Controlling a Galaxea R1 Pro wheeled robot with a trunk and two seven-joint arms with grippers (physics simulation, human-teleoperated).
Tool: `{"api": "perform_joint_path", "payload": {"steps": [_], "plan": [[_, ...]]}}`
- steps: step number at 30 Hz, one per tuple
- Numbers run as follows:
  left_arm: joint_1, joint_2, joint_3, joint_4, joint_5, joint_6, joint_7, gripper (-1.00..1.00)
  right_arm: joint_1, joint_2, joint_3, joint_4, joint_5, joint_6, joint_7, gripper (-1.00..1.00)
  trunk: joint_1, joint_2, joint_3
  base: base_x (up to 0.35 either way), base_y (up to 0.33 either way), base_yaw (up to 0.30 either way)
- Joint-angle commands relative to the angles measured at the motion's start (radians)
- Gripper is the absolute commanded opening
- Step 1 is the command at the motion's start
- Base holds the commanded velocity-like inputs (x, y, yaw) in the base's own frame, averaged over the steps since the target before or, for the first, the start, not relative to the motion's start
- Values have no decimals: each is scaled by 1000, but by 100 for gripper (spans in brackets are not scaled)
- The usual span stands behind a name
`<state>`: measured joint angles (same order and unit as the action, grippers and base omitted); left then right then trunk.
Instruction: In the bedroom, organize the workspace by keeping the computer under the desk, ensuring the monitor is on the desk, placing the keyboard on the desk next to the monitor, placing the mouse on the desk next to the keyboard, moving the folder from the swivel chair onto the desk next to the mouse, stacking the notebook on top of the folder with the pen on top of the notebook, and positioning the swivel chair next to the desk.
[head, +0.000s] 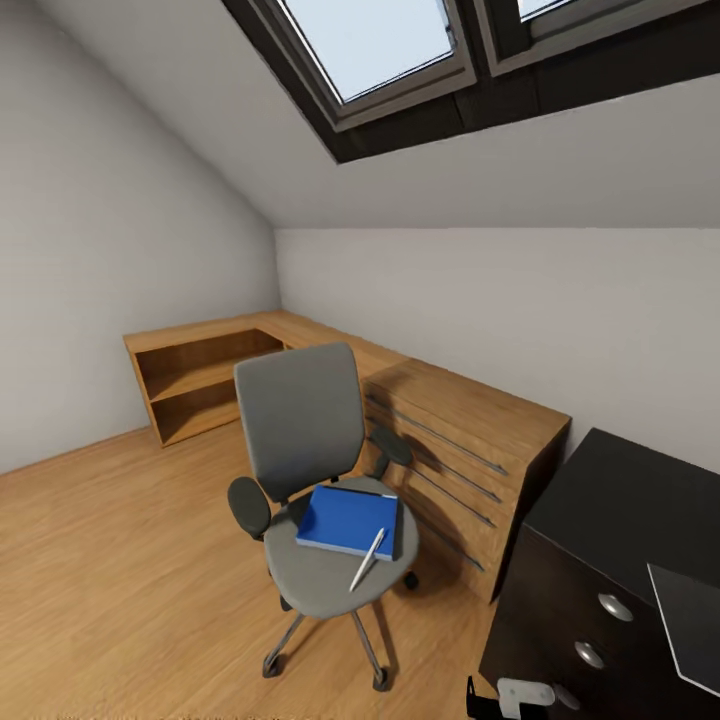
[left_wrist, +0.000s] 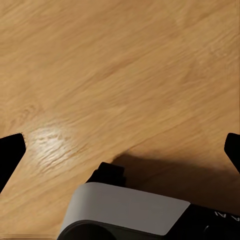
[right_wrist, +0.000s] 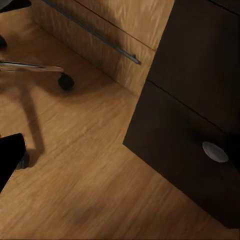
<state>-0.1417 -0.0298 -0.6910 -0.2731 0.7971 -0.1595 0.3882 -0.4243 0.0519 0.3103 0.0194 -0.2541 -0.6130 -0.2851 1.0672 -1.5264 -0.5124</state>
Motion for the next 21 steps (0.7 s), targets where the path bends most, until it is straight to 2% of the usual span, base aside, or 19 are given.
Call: {"api": "perform_joint_path", "payload": {"steps": [1, 7, 21], "plan": [[-1, 0, -9, 0, 10, -5, 5, 100, -1, 0, 9, 2, -7, -4, -3, 100, 0, -1, -2, 0, 0, 205], [-1, 0, -9, 0, 10, -5, 5, 100, -1, -1, 7, 2, -7, -4, -3, 100, 0, -1, -8, 0, 0, 169], [-1, 0, -9, 0, 10, -5, 5, 100, 4, -6, 4, 1, -28, -5, -3, 100, 0, -1, -9, 0, 2, 11]]}}
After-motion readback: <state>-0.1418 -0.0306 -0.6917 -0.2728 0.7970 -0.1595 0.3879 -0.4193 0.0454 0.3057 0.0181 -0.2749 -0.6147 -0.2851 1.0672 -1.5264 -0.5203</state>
